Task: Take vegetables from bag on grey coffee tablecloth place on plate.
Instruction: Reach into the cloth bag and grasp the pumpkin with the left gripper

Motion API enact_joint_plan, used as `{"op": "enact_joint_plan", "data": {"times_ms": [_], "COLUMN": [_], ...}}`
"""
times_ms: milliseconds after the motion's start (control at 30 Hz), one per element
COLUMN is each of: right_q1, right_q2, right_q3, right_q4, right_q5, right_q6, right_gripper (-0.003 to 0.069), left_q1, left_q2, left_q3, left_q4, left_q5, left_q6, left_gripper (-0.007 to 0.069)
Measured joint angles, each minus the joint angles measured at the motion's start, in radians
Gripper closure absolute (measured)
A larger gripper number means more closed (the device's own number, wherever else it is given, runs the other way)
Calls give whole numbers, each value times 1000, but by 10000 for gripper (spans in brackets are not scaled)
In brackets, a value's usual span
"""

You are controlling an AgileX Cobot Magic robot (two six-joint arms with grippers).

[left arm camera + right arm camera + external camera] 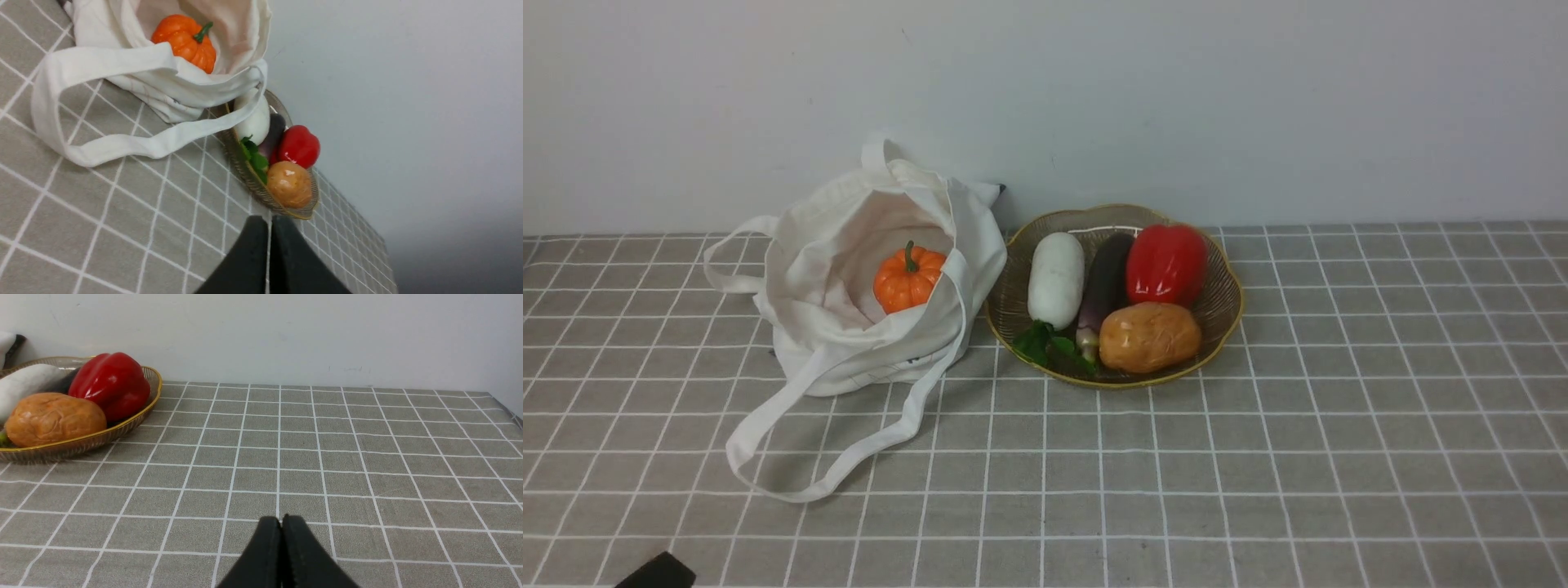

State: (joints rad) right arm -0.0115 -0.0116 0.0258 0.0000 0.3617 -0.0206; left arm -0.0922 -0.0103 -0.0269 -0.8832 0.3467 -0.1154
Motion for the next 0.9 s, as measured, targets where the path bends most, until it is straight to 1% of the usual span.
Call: {"op": "enact_joint_plan", "data": {"times_ms": [100,133,200,233,267,300,367,433,467,500,533,600,667,700,733,800,867,900], "right_q1": [0,0,0,0,0,0,0,0,0,0,0,0,0,0,0,0,0,0], "right_q2": [0,0,0,0,0,0,0,0,0,0,0,0,0,0,0,0,0,0], "right_q3": [0,0,0,0,0,0,0,0,0,0,0,0,0,0,0,0,0,0], "right_q4": [0,0,0,0,0,0,0,0,0,0,0,0,0,0,0,0,0,0], "right_q5": [0,0,0,0,0,0,0,0,0,0,0,0,0,0,0,0,0,0], "right_q6": [0,0,0,0,0,0,0,0,0,1,1,2,2,2,2,2,2,2], "right_gripper": [673,673,673,673,673,673,673,673,673,673,673,673,673,673,673,673,673,673], "left_q1": [0,0,0,0,0,0,0,0,0,0,0,0,0,0,0,0,0,0], "left_q2": [74,132,217,314,344,457,610,778,810,950,965,1146,1274,1274,1358,1485,1532,1611], "left_q3": [-161,-225,-289,-370,-390,-456,-534,-617,-634,-710,-719,-827,-933,-933,-1002,-1113,-1156,-1220], "left_q4": [17,47,86,153,163,235,346,446,454,510,518,536,536,536,536,536,536,537], "left_q5": [86,142,199,283,294,370,458,509,512,523,523,523,523,523,521,521,521,521], "left_q6": [56,68,76,80,80,81,82,93,96,115,127,165,197,197,223,244,252,260], "left_gripper": [629,629,629,629,629,629,629,629,629,629,629,629,628,627,622,599,583,547]}}
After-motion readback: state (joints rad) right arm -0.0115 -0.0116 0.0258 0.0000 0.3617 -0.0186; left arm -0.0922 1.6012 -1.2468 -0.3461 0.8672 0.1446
